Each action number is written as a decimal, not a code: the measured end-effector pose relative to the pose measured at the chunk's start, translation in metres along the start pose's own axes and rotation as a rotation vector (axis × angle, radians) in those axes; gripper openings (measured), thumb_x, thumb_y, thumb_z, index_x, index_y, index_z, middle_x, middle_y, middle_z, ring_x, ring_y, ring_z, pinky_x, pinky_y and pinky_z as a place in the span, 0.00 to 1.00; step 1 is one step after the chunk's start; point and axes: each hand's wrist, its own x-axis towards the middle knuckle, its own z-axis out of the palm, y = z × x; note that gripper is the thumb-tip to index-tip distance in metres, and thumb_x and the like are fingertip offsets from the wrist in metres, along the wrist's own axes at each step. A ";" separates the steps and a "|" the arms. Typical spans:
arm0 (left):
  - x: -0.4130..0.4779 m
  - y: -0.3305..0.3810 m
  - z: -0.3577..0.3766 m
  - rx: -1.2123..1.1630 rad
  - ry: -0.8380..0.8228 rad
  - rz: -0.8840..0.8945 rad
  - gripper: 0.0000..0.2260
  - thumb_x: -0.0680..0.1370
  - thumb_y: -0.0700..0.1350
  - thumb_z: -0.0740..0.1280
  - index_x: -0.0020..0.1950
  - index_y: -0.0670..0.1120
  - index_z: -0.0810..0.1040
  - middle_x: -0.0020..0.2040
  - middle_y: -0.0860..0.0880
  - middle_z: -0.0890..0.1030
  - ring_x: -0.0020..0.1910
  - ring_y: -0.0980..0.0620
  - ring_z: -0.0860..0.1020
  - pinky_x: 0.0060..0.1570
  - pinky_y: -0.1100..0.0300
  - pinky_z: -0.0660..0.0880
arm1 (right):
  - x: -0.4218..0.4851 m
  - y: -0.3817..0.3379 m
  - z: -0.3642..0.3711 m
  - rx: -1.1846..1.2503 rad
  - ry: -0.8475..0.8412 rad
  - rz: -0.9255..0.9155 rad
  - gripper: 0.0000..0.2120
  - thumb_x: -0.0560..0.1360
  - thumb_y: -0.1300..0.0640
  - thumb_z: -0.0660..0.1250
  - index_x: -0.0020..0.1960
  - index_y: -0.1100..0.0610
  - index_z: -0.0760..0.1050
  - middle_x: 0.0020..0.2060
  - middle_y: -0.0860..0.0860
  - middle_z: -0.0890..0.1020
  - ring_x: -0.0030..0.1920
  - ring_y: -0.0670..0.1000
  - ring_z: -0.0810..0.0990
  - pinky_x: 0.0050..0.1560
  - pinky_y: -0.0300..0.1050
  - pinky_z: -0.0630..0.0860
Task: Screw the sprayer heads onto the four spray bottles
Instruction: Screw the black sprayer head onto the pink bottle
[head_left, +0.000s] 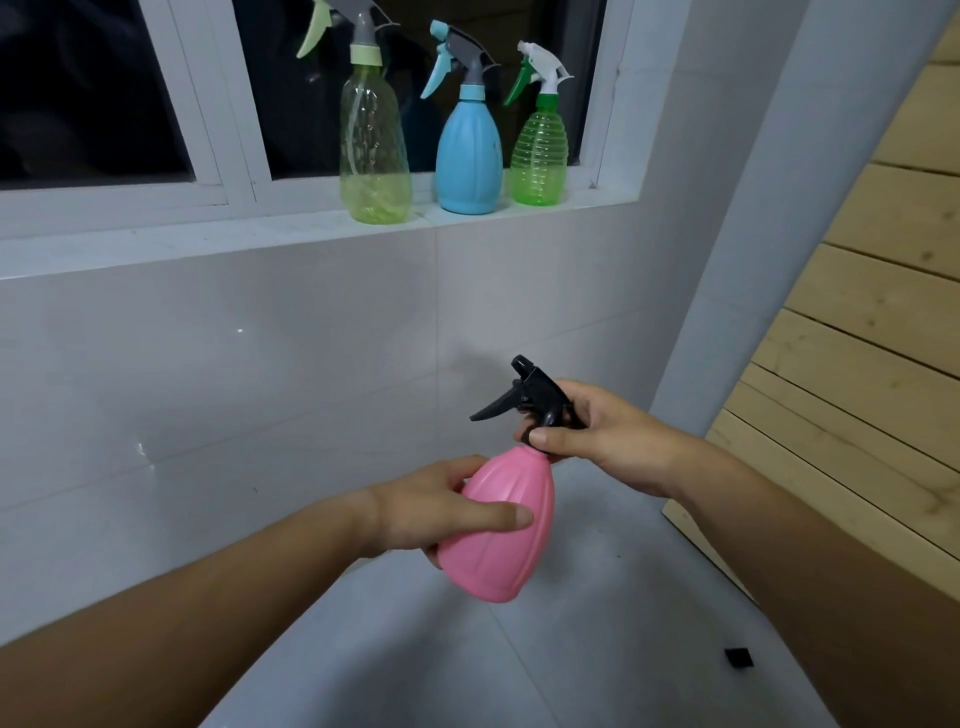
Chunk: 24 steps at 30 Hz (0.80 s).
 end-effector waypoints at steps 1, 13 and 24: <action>0.000 0.000 0.000 -0.006 0.008 0.005 0.33 0.64 0.65 0.77 0.68 0.60 0.75 0.59 0.50 0.84 0.56 0.47 0.85 0.46 0.50 0.83 | 0.000 0.000 0.000 -0.010 0.015 -0.009 0.13 0.75 0.69 0.67 0.59 0.60 0.75 0.46 0.53 0.81 0.47 0.48 0.82 0.47 0.40 0.79; -0.001 0.005 0.004 0.014 0.037 -0.045 0.29 0.68 0.64 0.75 0.67 0.61 0.72 0.58 0.53 0.82 0.56 0.48 0.84 0.42 0.54 0.82 | 0.005 0.010 0.008 -0.072 0.141 0.038 0.09 0.76 0.54 0.68 0.56 0.53 0.74 0.46 0.52 0.80 0.46 0.48 0.81 0.48 0.47 0.80; 0.005 0.011 0.016 -0.189 0.051 -0.134 0.37 0.68 0.64 0.77 0.72 0.57 0.66 0.63 0.50 0.79 0.59 0.48 0.81 0.41 0.56 0.80 | 0.007 0.011 0.006 0.206 0.211 0.122 0.11 0.76 0.61 0.69 0.57 0.62 0.78 0.44 0.52 0.83 0.45 0.46 0.84 0.46 0.47 0.82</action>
